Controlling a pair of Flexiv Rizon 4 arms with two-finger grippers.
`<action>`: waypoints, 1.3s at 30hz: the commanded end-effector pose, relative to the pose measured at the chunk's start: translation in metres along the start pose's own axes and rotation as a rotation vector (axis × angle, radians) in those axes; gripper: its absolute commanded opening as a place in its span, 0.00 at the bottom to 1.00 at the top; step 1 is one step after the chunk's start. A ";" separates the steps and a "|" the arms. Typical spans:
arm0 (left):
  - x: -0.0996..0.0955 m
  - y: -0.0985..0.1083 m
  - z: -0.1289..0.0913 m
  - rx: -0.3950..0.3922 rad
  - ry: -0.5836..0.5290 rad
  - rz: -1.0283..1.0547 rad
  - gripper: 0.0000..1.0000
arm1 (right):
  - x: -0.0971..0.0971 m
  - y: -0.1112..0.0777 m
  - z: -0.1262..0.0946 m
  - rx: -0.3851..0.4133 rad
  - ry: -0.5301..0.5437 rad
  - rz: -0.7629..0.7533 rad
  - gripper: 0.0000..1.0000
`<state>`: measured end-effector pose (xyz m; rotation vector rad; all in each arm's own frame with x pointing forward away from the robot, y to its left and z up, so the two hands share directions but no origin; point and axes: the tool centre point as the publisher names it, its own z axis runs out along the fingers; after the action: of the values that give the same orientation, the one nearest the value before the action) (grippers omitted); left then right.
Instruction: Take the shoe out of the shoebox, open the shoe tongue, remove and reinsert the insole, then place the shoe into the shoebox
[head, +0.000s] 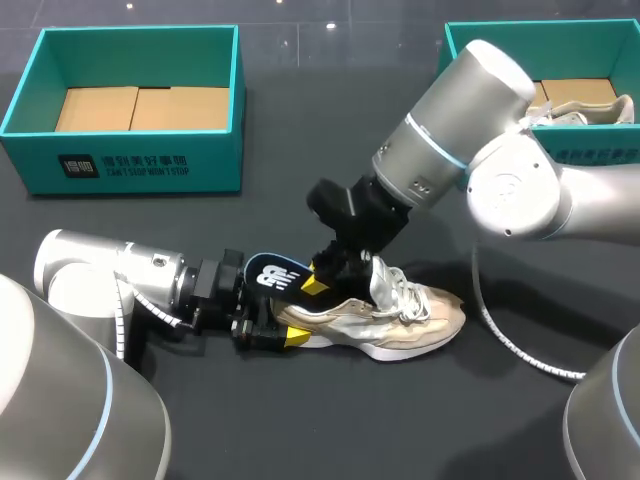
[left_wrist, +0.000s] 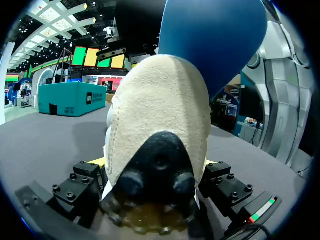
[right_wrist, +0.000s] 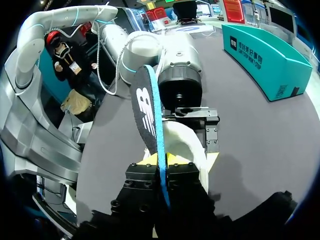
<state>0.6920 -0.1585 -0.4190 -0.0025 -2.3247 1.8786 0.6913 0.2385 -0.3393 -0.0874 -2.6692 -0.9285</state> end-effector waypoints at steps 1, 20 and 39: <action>-0.001 0.001 0.000 -0.001 0.001 -0.001 0.00 | -0.001 0.004 -0.002 0.008 0.012 -0.008 0.00; -0.001 0.001 0.000 -0.001 0.001 -0.001 0.00 | 0.011 0.061 -0.029 -0.025 0.125 -0.041 0.00; -0.001 0.001 0.000 -0.001 0.001 -0.001 0.00 | 0.009 0.113 -0.044 -0.075 0.114 -0.067 0.00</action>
<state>0.6920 -0.1585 -0.4189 -0.0026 -2.3246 1.8786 0.7087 0.2907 -0.2516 0.0359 -2.5368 -1.0488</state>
